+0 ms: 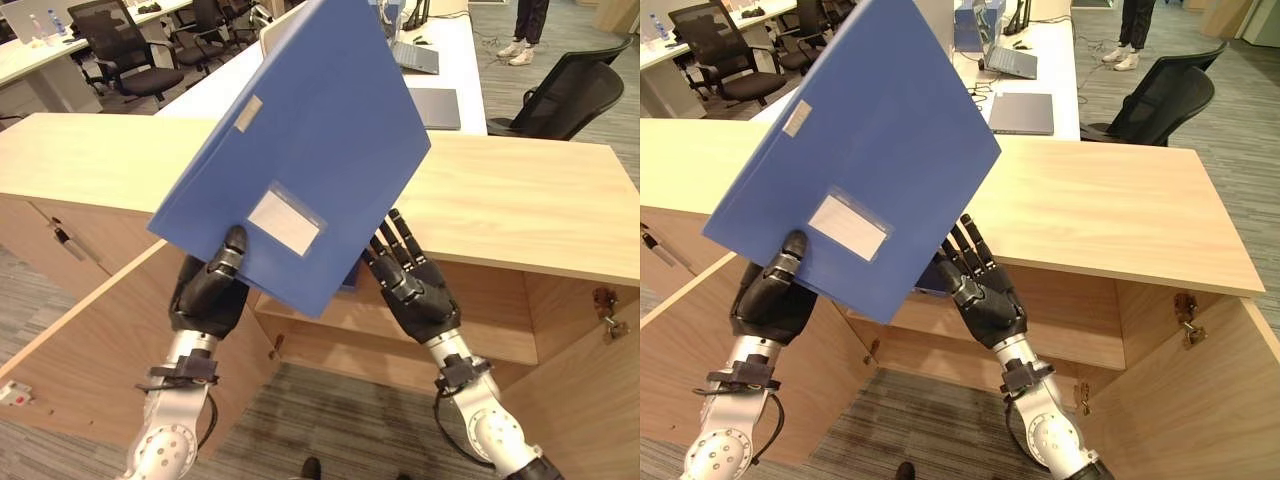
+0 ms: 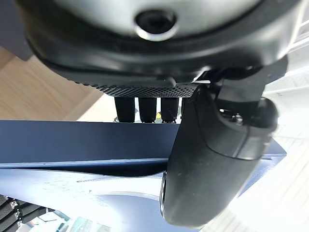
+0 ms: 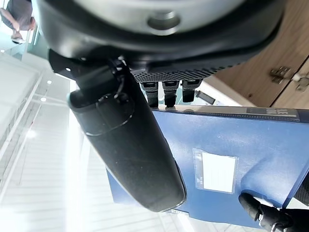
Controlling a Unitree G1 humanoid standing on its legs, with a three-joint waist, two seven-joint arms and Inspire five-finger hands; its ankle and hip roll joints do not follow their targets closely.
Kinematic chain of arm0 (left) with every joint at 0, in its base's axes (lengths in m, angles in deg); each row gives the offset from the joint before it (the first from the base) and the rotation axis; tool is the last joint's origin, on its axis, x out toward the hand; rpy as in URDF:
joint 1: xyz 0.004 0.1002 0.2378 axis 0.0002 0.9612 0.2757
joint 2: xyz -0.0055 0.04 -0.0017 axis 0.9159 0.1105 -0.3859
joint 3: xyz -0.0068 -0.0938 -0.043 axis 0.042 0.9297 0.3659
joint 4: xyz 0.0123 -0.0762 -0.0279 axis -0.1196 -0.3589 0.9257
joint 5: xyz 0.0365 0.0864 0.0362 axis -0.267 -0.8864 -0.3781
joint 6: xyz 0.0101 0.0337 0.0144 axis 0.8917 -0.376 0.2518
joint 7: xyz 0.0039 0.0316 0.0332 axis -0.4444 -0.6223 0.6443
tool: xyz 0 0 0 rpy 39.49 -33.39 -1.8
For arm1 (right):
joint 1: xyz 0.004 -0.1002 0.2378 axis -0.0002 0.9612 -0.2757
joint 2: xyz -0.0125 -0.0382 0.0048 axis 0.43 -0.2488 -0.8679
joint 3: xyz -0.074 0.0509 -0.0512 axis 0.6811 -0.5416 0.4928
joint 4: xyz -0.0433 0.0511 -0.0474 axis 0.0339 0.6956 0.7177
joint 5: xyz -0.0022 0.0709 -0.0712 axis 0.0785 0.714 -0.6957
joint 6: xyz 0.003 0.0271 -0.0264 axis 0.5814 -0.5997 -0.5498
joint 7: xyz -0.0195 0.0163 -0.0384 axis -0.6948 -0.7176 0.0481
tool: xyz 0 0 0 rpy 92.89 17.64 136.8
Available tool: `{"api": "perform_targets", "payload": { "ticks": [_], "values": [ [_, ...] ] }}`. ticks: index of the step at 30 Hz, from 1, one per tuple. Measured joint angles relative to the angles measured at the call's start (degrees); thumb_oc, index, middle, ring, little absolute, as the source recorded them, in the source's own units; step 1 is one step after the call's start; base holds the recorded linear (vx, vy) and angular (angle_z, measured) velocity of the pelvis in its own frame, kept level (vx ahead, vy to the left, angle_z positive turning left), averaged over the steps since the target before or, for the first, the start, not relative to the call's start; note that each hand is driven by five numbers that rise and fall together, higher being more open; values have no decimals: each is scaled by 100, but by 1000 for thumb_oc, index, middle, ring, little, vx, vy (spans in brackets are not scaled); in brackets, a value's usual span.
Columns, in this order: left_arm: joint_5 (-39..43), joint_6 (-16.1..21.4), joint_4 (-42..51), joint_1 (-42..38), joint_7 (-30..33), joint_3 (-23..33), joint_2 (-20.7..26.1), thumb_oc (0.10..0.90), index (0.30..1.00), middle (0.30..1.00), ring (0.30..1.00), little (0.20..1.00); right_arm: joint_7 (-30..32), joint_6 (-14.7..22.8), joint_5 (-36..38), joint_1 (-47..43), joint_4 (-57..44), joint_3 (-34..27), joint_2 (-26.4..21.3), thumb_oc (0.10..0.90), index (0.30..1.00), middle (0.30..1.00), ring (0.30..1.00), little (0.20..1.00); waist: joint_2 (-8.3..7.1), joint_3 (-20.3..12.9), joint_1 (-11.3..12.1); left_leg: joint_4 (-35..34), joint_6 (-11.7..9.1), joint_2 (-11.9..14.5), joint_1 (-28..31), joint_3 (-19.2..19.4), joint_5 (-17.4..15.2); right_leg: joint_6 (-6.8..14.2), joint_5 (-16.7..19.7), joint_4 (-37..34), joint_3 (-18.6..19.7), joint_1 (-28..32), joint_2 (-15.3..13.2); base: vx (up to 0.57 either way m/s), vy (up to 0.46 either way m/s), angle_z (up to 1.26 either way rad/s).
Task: Put the empty folder in the office cabinet
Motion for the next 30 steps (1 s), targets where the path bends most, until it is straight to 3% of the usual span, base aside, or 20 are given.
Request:
{"api": "perform_targets", "payload": {
  "ticks": [8,30],
  "values": [
    [-293,-537,1,0,-521,-535,212,400,300,300,300,300,46,-181,-34,59,343,-2,195,800,900,900,900,900,3,7,-4,-1,4,-22,78,-14,2,17,-12,0,-19,90,-22,0,0,0],
    [-444,-543,0,3,-602,-539,209,400,300,300,300,300,90,-143,-35,46,490,-242,436,800,900,900,900,900,7,1,-1,0,11,-23,98,-40,-1,9,-5,1,-41,123,-20,0,0,0]
  ]
}}
